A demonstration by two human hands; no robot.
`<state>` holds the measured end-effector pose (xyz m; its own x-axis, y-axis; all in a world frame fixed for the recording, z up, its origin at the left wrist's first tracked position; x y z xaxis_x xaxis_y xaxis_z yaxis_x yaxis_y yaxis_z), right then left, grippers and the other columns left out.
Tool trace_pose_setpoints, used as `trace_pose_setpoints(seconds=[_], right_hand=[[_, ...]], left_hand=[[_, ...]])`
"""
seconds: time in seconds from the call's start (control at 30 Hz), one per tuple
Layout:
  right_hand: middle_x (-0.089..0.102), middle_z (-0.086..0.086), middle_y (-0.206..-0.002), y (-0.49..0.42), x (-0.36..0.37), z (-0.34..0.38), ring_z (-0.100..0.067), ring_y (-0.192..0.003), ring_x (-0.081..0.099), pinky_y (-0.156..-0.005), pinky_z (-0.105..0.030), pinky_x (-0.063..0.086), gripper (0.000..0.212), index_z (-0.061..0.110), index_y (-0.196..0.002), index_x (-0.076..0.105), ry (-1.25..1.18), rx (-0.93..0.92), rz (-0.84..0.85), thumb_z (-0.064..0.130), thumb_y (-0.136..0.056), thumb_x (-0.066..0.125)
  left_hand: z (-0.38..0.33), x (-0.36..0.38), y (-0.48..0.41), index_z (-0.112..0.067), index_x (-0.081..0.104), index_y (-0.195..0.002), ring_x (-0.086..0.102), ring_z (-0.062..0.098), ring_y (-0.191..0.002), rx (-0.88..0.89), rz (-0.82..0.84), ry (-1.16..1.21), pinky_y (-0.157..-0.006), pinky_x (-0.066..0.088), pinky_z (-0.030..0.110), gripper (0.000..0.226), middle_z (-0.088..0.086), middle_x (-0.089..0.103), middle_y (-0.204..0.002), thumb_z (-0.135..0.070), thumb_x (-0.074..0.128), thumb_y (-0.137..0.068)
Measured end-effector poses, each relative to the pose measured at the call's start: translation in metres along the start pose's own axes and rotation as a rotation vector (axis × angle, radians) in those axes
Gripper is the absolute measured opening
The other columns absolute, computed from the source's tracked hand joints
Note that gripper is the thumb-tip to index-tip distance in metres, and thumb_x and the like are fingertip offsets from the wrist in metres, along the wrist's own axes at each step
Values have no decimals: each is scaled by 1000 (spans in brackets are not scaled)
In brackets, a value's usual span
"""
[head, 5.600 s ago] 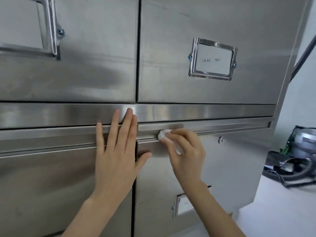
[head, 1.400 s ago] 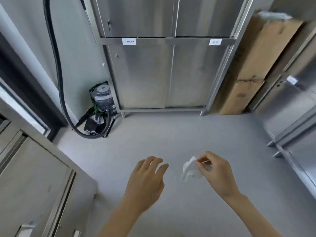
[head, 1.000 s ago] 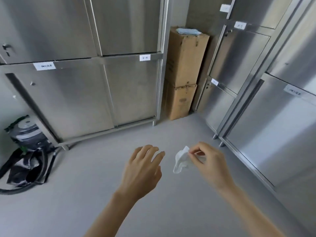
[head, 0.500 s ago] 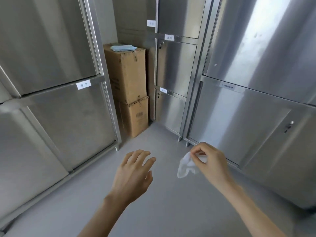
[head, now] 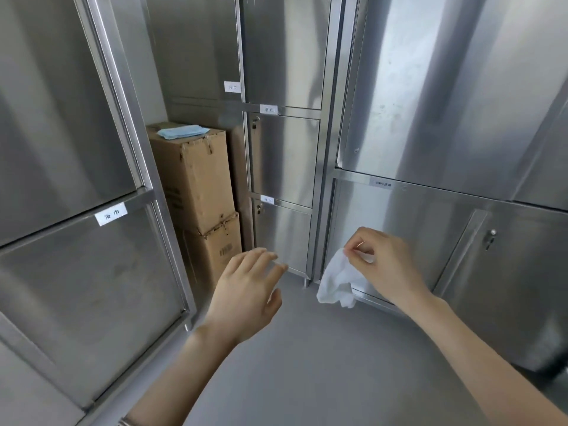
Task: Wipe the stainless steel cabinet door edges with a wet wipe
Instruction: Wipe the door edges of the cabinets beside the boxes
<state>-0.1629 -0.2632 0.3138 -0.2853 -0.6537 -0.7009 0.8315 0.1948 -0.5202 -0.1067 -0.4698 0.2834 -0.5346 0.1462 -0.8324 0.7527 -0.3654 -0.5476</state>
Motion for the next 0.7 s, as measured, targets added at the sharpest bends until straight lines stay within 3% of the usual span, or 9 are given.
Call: trace_pose_setpoints(seconds=[0.4, 0.57, 0.7], right_hand=[[60, 17, -73, -144, 50, -40, -10, -69, 59, -63, -30, 48, 11, 26, -77, 60, 47, 0, -27, 18, -83, 65], [62, 13, -75, -225, 61, -51, -11, -70, 56, -56, -22, 40, 13, 31, -76, 57, 65, -31, -45, 22, -83, 63], [60, 15, -73, -272, 68, -55, 1, -65, 53, -53, -15, 33, 15, 33, -75, 55, 62, -72, -71, 22, -83, 62]], left_hand=[[87, 71, -112, -17, 72, -106, 64, 27, -107, 79, -14, -25, -90, 52, 38, 42, 4, 68, -108, -21, 77, -64], [134, 82, -188, -15, 73, -103, 65, 28, -105, 43, -97, -76, -92, 43, 34, 43, 4, 68, -105, -19, 79, -61], [158, 87, -230, -13, 73, -103, 65, 28, -106, 42, -163, -98, -87, 52, 36, 34, 6, 69, -106, -21, 57, -75]])
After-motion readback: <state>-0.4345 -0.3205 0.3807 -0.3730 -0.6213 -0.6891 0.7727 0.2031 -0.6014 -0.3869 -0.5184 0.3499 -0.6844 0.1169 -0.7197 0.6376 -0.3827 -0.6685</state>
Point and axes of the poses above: each hand's wrist, its own y-axis away from the middle knuckle, its own x-axis out of the palm, z = x × y, the point moved 6 cm from there along -y, towards the middle knuckle
